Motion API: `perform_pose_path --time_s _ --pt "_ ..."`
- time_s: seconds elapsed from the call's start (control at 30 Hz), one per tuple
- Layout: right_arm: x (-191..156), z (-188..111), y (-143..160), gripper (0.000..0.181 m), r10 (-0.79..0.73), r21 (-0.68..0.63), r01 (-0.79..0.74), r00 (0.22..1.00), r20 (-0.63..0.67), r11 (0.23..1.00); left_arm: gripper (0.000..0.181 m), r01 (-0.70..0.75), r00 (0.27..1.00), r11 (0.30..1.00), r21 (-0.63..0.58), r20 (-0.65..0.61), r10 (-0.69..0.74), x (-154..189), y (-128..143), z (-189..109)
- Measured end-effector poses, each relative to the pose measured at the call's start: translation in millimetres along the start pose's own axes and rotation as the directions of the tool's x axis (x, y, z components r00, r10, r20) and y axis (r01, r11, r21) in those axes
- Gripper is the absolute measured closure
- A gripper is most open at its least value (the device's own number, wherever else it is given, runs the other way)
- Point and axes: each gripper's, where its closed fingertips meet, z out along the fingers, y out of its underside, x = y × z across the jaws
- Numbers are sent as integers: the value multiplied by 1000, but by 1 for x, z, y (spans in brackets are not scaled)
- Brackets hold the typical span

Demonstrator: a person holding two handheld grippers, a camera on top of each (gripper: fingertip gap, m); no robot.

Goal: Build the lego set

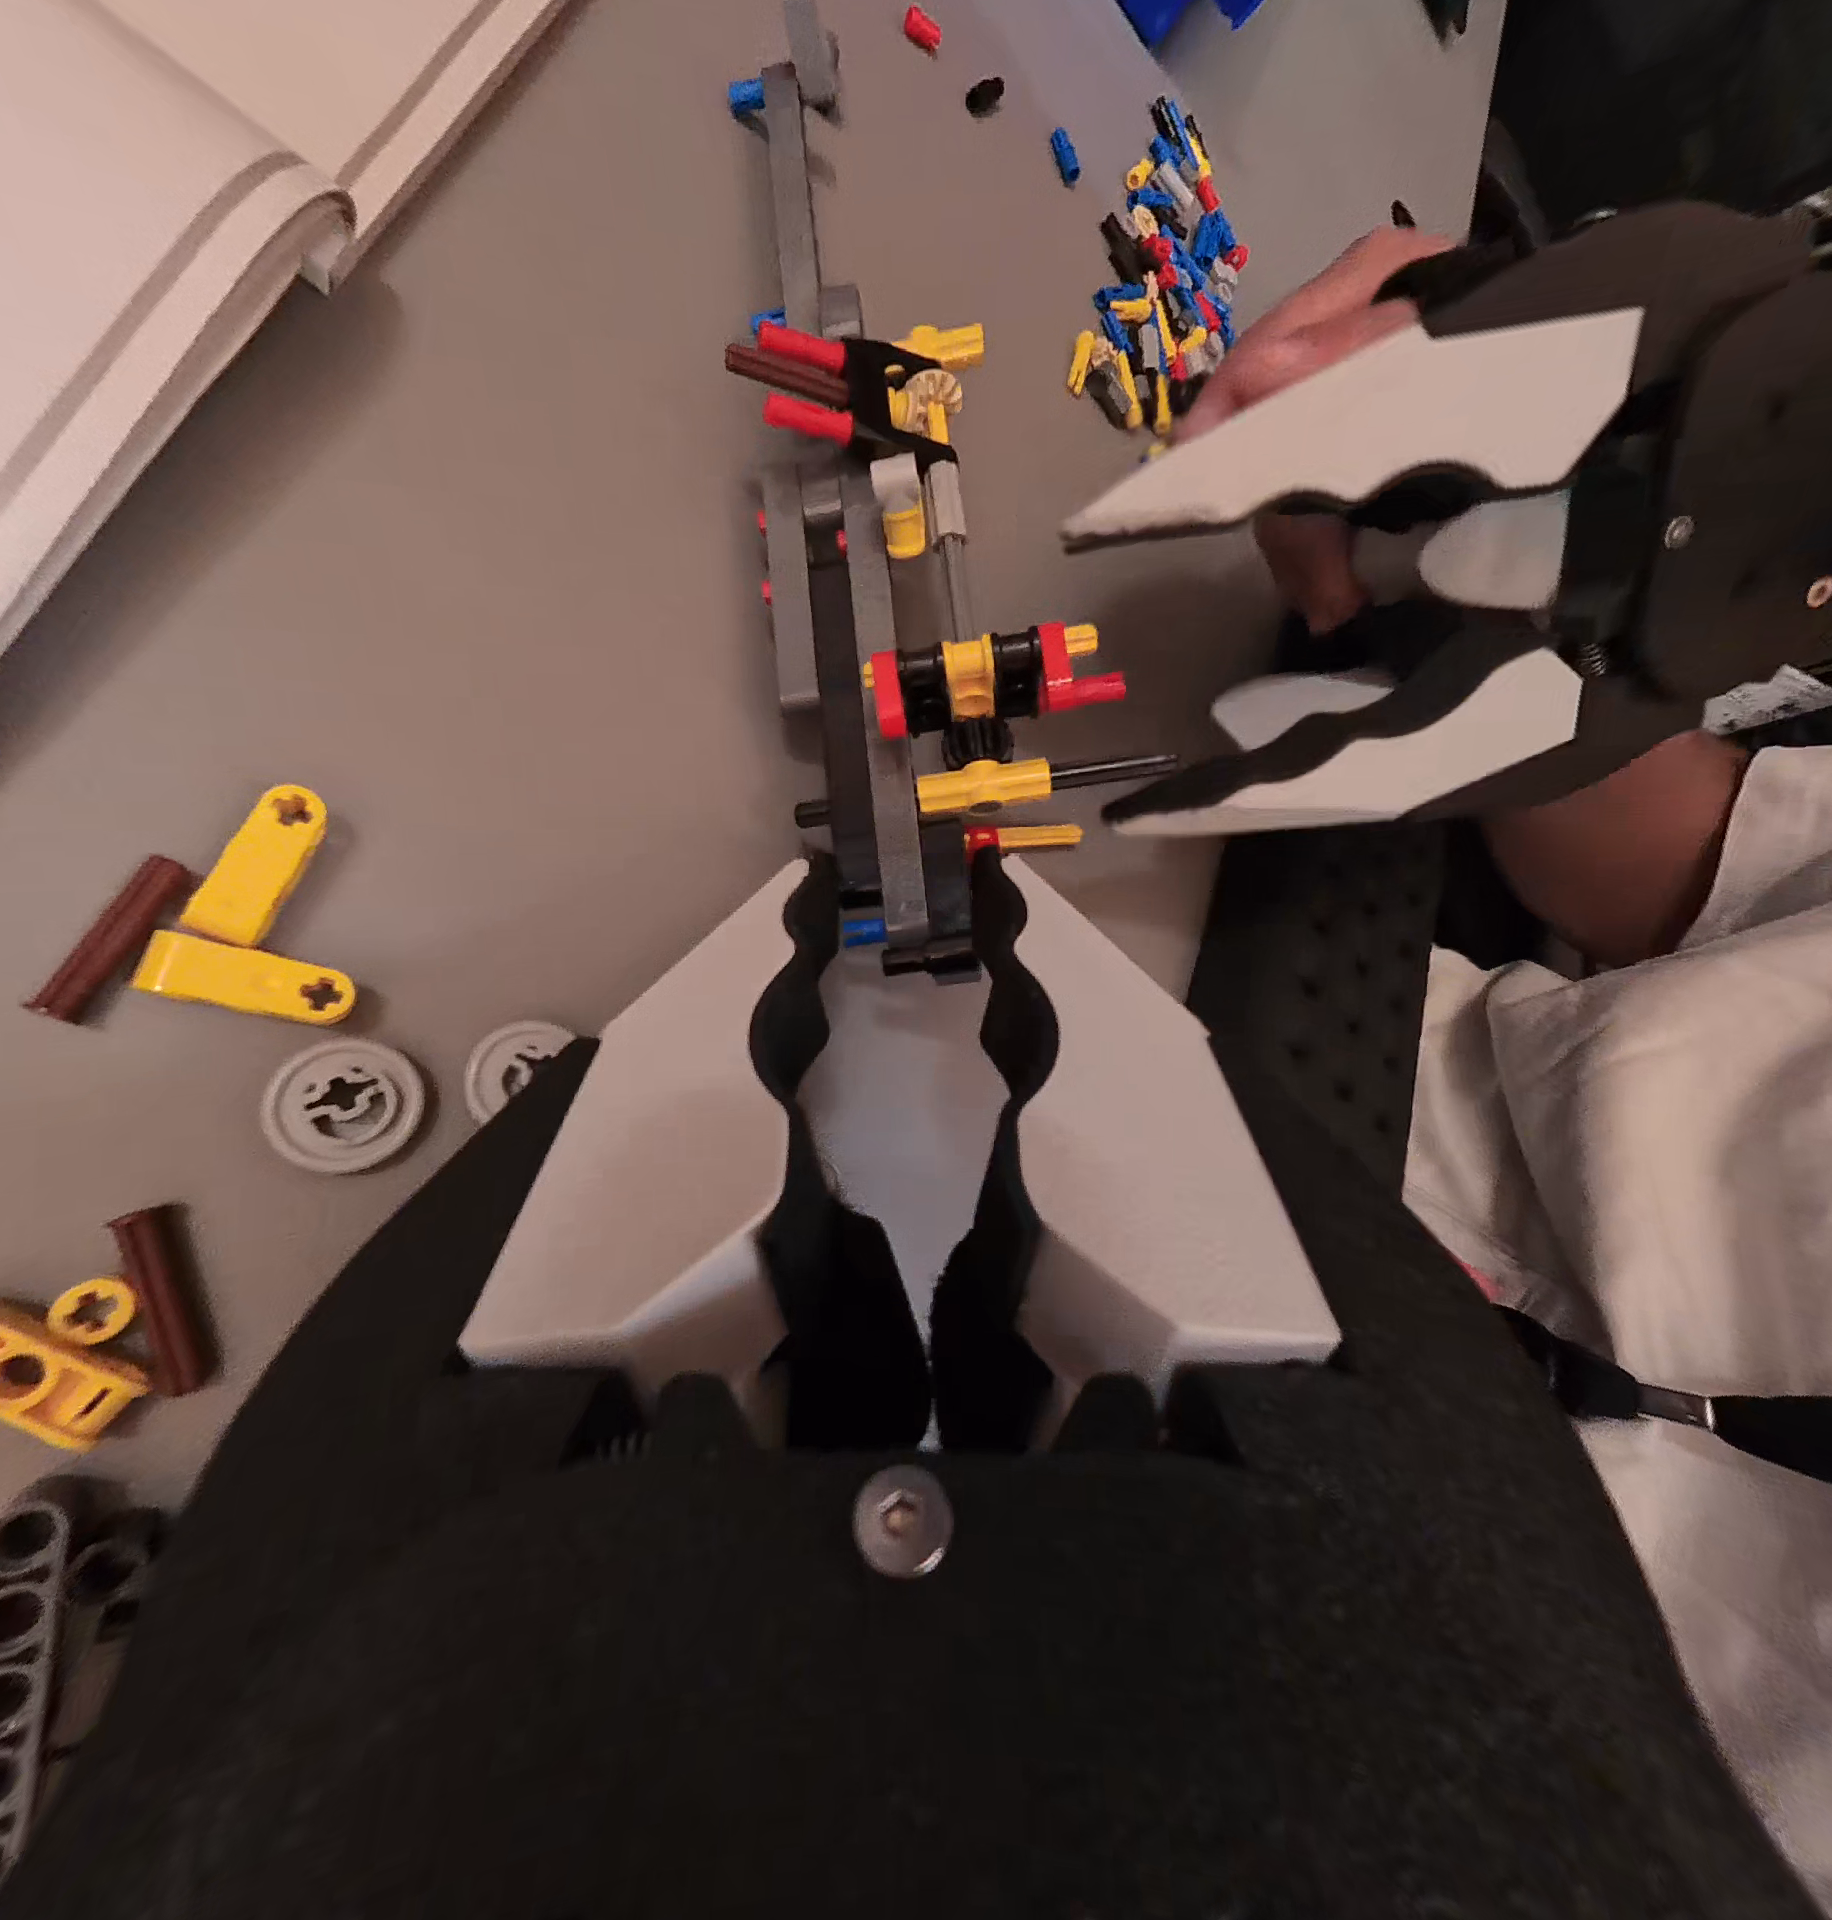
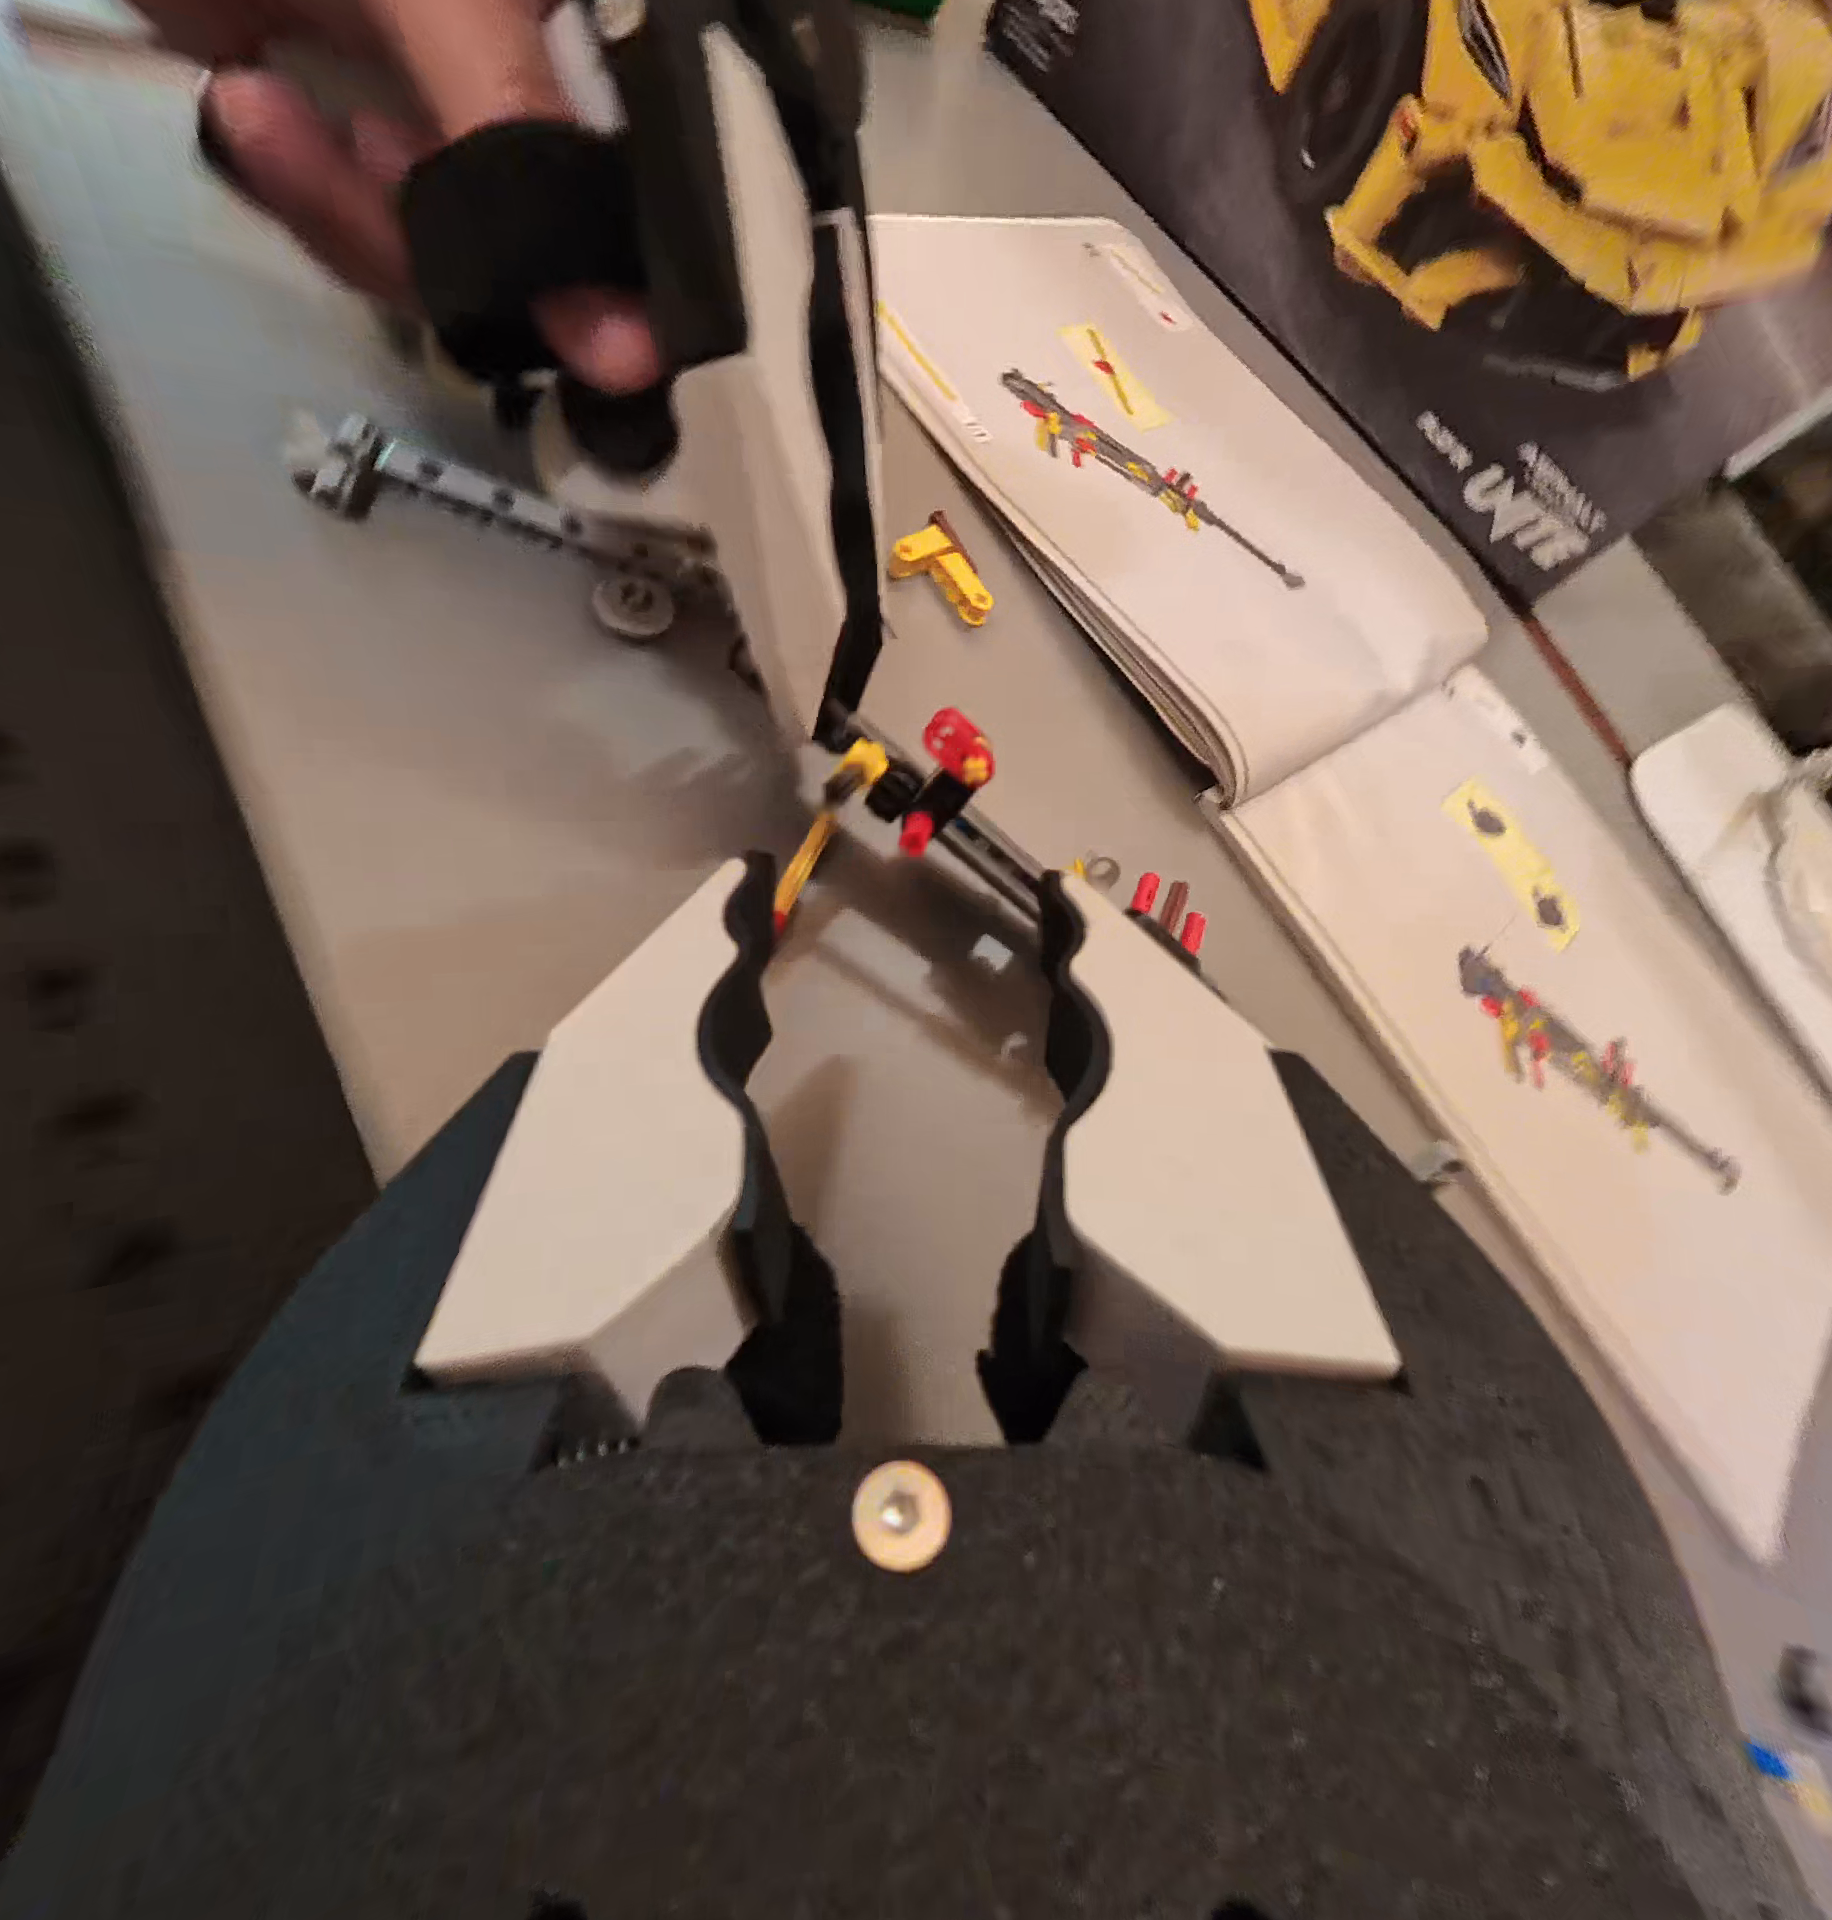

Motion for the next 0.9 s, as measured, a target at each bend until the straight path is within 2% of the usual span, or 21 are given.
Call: perform_pose_path --time_s 0.1,0.17,0.27,0.37,0.47,0.53,0.6,0.67,0.73,0.8,0.83,0.9 --pt "2 -8 11 137 -204 -43 207 976 73 977 157 -1 1000 1000 -27 4 1 0 -1 -4" --pt "7 -2 5 140 -294 -31 299 951 99 954 157 -11 1000 999 -42 8 11 2 -3 -6" --pt "15 15 2 145 -465 -88 471 882 81 878 157 -41 999 996 -74 18 43 8 -5 -8" --pt "10 25 0 169 -505 -66 514 856 114 855 157 -58 998 997 -59 19 59 15 -11 -10" --pt "17 24 -5 174 -526 -36 532 845 98 846 151 -215 975 976 -18 50 216 18 -16 -20" --pt "22 23 -4 174 -505 -39 514 853 135 857 119 -404 913 912 69 91 397 25 -26 -35" --pt "29 21 -10 175 -497 -9 504 855 151 864 125 -609 790 786 108 169 589 25 -26 -48" --pt "29 17 -23 175 -510 61 508 842 176 859 128 -766 630 638 84 303 715 14 -27 -50" --pt "25 14 -32 175 -499 101 489 834 236 866 133 -862 495 492 120 409 767 18 -39 -49" --pt "27 15 -38 175 -512 125 497 825 238 859 142 -906 424 367 211 468 775 37 -50 -48" --pt "27 16 -39 175 -525 137 507 818 236 851 145 -911 412 342 230 475 778 42 -52 -46" --pt "26 18 -38 175 -540 141 521 808 236 842 150 -920 391 343 188 466 794 39 -50 -38"
